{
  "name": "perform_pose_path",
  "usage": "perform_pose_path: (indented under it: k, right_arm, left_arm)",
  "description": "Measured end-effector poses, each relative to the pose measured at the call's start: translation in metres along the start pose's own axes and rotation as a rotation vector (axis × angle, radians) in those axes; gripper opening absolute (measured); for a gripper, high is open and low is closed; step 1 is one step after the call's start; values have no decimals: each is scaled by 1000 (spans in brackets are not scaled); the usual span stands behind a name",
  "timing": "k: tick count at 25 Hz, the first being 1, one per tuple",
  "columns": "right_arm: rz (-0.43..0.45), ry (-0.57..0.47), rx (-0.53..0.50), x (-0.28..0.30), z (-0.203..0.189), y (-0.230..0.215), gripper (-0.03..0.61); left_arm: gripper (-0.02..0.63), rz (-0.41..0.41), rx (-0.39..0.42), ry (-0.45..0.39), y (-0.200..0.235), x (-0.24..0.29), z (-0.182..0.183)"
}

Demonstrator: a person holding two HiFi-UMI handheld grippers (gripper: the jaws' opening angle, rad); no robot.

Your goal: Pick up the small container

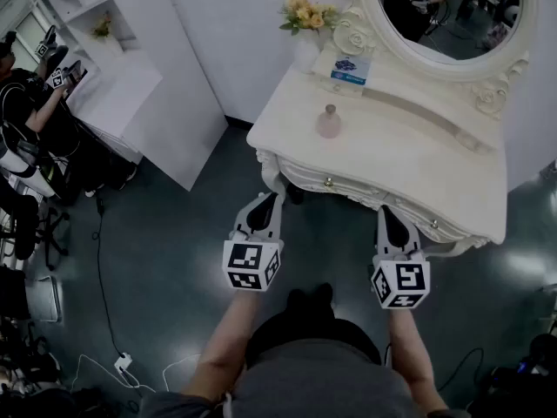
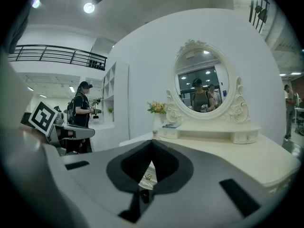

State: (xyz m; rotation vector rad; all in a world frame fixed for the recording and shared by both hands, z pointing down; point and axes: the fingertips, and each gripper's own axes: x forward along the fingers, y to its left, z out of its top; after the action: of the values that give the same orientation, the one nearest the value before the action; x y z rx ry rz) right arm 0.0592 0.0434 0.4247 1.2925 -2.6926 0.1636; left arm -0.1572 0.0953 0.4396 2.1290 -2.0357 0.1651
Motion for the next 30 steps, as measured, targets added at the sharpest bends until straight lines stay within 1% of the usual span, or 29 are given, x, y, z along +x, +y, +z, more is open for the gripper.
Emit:
perform_pose_path:
  k: [4,8,15,17,23,30]
  right_arm:
    - [14,-7,-2,2,4,-6,2]
    - [34,-30,4,3,6,-13,2]
    - [85,-55,42,0,4,-18,3]
    - [91,-59,43,-2,4,-18,3]
    - [91,-76,69,-1,7,-27,3]
    - [73,-82,82,8,13,-36,3]
  left_arm:
    - [8,2,6,-5,-9,6,6]
    - [8,12,11,-5,-17,12,4]
    - [15,14,7,-19,-31,21,8]
    - [64,12,5,-19,-34,23,10]
    - [131,17,10,-2,-39,37,9]
    - [169,15,-11,5,-32,61,10]
